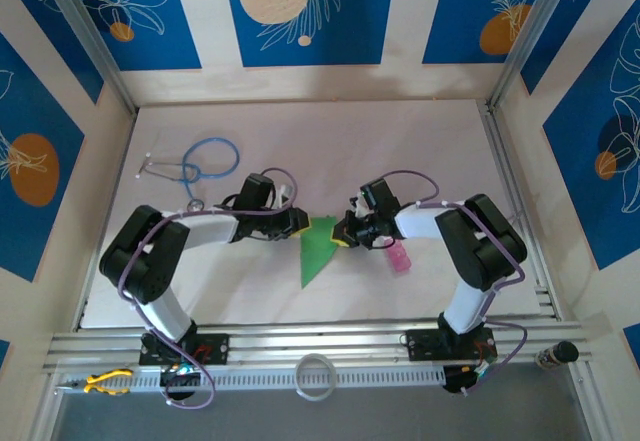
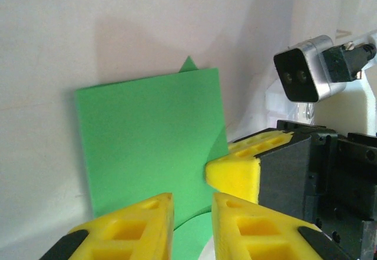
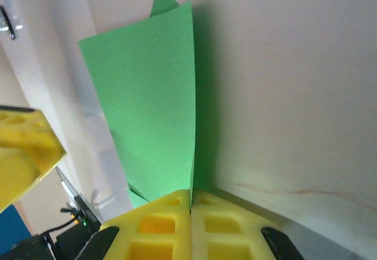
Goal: Fold a paper plane with a square sheet of paper (pick it up from the middle)
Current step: Fold the wing for the fifth time at the center of the table.
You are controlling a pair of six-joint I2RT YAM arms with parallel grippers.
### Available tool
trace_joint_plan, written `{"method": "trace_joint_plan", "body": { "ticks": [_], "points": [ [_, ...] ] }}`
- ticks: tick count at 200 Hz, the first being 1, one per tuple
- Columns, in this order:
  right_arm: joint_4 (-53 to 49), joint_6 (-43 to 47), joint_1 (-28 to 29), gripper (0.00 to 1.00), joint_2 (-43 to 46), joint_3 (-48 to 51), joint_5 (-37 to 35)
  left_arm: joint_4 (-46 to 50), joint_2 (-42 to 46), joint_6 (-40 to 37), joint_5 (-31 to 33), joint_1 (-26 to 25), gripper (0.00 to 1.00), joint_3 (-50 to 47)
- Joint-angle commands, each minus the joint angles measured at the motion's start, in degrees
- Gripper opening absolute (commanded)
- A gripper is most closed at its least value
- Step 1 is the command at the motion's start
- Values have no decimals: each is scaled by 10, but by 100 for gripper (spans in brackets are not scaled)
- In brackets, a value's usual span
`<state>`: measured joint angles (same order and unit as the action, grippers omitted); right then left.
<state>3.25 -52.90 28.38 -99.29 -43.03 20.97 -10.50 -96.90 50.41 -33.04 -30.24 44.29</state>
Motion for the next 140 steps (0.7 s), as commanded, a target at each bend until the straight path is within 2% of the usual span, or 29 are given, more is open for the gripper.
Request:
{"method": "trace_joint_plan", "body": {
  "ticks": [1,30,80,140],
  "points": [
    [-11,-42,2,4,22,7,-28,-18,3,20,-12,1,23,-19],
    [-34,-57,13,4,29,3,-57,-54,-10,42,-19,-5,22,-32],
    [-49,-56,21,4,19,-9,-59,-93,-41,60,-22,-15,20,-35],
    [-34,-43,22,8,21,-10,-43,-50,-65,32,-3,-15,17,-37]
  ]
}}
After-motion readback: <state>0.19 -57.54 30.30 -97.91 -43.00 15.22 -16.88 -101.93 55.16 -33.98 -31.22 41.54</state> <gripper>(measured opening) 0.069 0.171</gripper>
